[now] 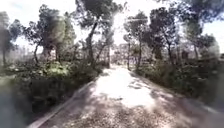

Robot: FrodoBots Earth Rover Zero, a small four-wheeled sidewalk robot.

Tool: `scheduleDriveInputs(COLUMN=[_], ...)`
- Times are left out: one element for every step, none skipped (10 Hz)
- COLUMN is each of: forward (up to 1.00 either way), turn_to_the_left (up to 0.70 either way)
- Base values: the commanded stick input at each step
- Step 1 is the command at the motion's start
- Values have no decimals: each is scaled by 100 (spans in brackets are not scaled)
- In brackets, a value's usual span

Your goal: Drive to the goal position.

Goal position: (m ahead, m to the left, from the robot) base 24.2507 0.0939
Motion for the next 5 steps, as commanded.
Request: scheduleDriveInputs(forward=[70,70,70,70,70], turn_to_the_left=[0,0,0,0,0])
